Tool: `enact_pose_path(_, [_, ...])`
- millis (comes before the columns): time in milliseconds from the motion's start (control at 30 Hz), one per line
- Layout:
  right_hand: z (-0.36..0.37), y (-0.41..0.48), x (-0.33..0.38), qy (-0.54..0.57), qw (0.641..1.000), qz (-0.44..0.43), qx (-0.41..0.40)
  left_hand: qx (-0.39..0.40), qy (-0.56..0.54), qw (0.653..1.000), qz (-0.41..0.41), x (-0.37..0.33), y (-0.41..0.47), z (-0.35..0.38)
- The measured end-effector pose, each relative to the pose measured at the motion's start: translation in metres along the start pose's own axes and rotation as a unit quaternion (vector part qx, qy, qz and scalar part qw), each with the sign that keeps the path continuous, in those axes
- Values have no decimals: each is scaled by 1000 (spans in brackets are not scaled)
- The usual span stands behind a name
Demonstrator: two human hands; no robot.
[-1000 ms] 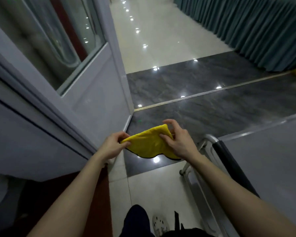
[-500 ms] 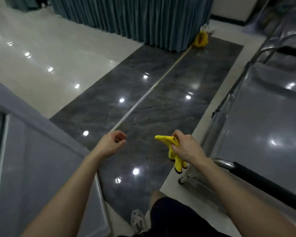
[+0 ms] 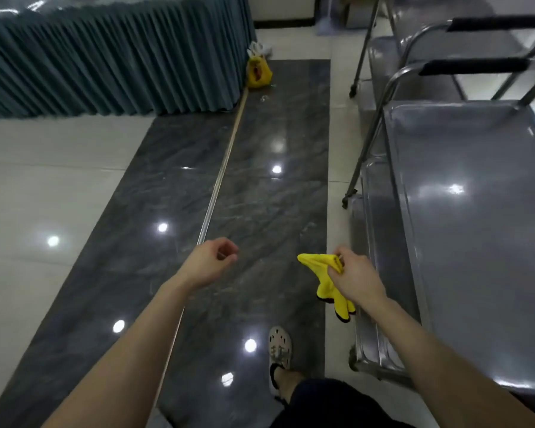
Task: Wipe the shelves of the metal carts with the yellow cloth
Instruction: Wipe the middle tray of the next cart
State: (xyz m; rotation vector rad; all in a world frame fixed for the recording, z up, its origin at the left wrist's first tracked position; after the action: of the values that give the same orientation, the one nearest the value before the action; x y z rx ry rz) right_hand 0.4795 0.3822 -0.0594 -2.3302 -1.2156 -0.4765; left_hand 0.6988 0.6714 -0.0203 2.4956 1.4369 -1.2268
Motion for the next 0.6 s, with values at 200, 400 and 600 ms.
enact_pose_path(200, [-22,85,31,37,998,35,-34,45,28,997,47,-41,135,-35])
enact_pose_path(400, [-44,151,33,57,990,64,-112,140,56,981,126,-96,265,-25])
enact_pose_path(600, [-45,214,15,87,966,154,-187,256,107,937,211,-148,402,2])
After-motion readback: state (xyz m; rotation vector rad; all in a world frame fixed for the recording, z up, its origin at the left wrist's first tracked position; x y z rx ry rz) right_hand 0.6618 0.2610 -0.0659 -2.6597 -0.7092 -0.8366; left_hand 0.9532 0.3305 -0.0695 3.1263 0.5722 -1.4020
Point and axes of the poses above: each hand's wrist, its own y-axis towards the middle knuckle, its own z-axis out of the palm, x = y × z, the point moved 2 cm from there along y, towards the middle knuckle, and after that the axes turned 5 degrees about -y, right-handed, at the moved point
